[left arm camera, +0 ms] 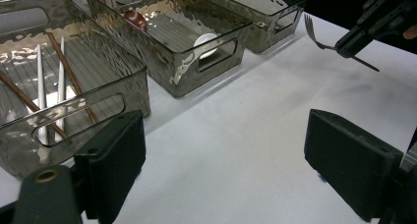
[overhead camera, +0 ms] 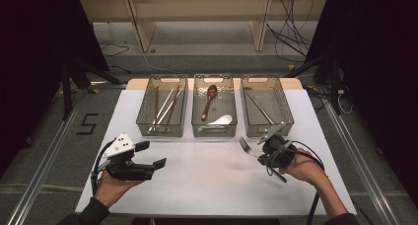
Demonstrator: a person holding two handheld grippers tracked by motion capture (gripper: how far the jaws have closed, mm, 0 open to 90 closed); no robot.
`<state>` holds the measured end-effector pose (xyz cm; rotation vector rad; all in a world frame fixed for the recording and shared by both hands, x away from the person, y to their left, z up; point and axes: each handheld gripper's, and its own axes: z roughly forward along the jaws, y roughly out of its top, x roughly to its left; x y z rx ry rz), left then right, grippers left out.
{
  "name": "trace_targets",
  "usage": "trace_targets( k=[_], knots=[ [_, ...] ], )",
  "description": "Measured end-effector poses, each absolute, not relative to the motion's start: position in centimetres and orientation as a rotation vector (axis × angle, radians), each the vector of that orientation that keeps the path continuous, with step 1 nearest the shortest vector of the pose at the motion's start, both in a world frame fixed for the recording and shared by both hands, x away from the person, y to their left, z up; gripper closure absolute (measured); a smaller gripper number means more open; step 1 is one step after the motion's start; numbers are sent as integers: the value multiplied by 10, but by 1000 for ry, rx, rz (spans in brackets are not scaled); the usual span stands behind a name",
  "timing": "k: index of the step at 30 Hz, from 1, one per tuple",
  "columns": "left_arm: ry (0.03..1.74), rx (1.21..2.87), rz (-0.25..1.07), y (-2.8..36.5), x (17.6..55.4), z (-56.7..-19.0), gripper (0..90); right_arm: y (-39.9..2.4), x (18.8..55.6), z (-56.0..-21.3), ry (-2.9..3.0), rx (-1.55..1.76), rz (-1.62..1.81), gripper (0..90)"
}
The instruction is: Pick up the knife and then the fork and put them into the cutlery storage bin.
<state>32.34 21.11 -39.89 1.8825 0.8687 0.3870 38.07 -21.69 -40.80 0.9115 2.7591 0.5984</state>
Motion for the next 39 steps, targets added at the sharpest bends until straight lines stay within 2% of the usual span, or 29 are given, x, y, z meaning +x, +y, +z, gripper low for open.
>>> trace_targets(
  k=[23,39],
  knots=[
    [878,1874,390,212,324,-399,153,-252,411,-363,2439,1123,888,855],
    [875,1862,391,213,324,-399,153,-262,458,-328,2233,1194,929,854]
  ],
)
